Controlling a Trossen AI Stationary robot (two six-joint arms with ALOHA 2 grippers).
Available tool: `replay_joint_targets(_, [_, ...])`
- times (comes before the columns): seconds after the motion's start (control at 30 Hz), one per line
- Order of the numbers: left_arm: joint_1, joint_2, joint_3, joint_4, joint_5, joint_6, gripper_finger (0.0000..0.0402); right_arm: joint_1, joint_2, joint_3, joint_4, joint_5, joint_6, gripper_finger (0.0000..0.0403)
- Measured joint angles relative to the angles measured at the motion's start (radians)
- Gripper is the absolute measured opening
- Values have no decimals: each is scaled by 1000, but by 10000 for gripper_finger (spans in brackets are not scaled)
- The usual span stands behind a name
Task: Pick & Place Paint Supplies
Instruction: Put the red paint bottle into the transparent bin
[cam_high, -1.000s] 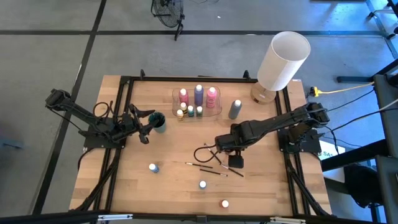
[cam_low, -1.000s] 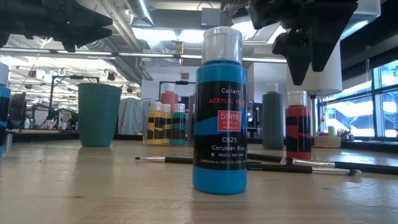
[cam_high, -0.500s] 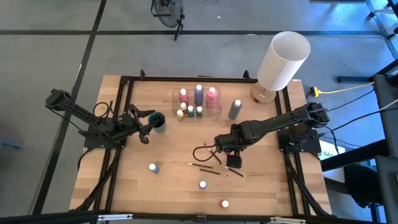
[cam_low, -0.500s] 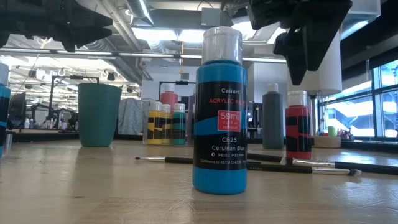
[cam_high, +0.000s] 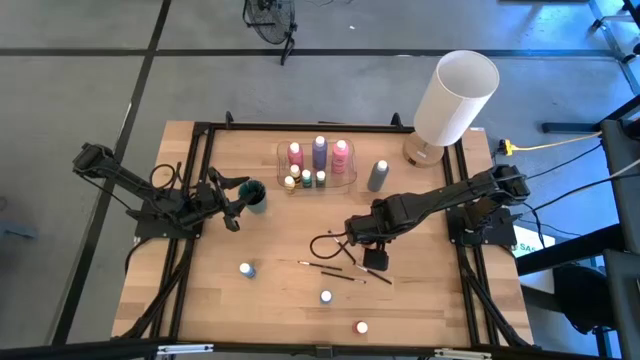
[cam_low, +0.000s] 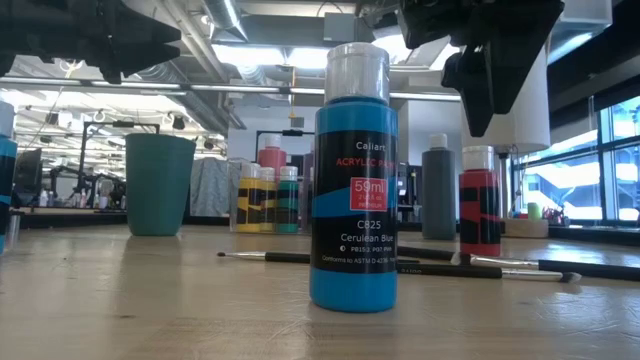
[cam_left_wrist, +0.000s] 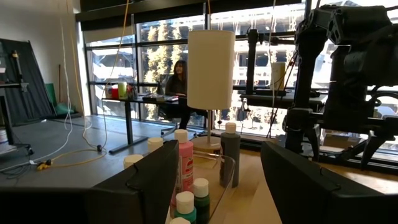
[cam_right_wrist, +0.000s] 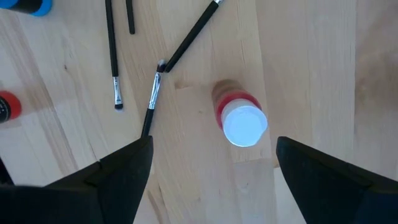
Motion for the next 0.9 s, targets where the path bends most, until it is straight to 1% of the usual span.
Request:
replay_joint_targets(0.17, [0, 0, 0, 0, 0, 0, 224, 1, 0, 0, 0, 0, 3, 344])
replay_joint_targets(0.43, [0, 0, 0, 0, 1, 0, 224, 1, 0, 0, 1, -1, 51, 344])
replay_joint_targets(0.9, [0, 0, 0, 0, 2, 0, 224, 7, 0, 0, 5, -2, 44, 344])
